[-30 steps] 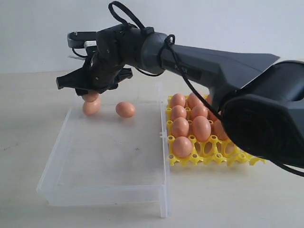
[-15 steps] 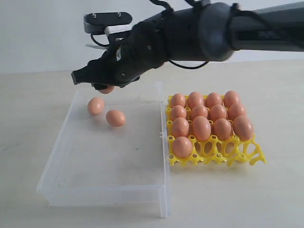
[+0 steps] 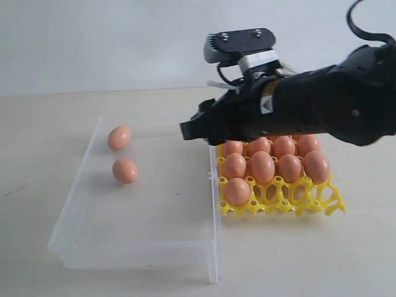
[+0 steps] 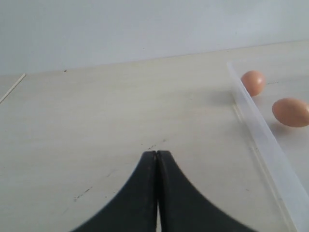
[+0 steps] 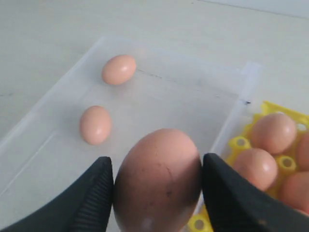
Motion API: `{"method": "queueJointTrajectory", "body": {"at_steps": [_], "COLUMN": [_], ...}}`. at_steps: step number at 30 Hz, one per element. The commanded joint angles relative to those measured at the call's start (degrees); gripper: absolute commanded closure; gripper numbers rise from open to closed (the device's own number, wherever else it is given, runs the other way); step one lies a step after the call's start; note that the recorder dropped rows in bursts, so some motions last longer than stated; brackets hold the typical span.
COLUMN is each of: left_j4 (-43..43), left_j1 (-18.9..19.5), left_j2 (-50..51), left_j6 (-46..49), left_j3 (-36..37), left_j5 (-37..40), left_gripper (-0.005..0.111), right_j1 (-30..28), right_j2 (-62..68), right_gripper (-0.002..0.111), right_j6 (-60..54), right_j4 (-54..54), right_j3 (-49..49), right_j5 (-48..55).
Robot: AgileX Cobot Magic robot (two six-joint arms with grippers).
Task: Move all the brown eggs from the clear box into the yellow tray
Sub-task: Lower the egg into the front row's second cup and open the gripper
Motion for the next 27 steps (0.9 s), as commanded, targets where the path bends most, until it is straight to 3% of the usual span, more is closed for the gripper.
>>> {"method": "queueJointTrajectory", "body": {"at_steps": [1, 5, 10, 27], "left_j4": [-0.2, -0.2, -0.2, -0.2], "left_j1": [0.1, 0.1, 0.1, 0.1], "left_j2": [-0.3, -0.3, -0.3, -0.3], "left_j6": [-0.2, -0.2, -0.2, -0.2], "left_j3": [-0.2, -0.2, -0.2, -0.2], "left_j5": [-0.7, -0.7, -0.7, -0.7], "left_gripper": [0.107, 0.107, 0.107, 0.107], "right_j1": [-5.0, -6.6, -7.8, -11.1], "right_j2": [-3.3, -3.5, -2.2, 4.5], "right_gripper": [0.108, 0.108, 0.108, 0.108], "right_j6": [-0.9, -3.6, -7.2, -6.5], "right_j4": [-0.6, -0.6, 5.3, 5.9], "right_j3": [7.7, 14.7, 20.3, 20.7], "right_j5": [-7.4, -19.2, -25.3, -25.2]}}
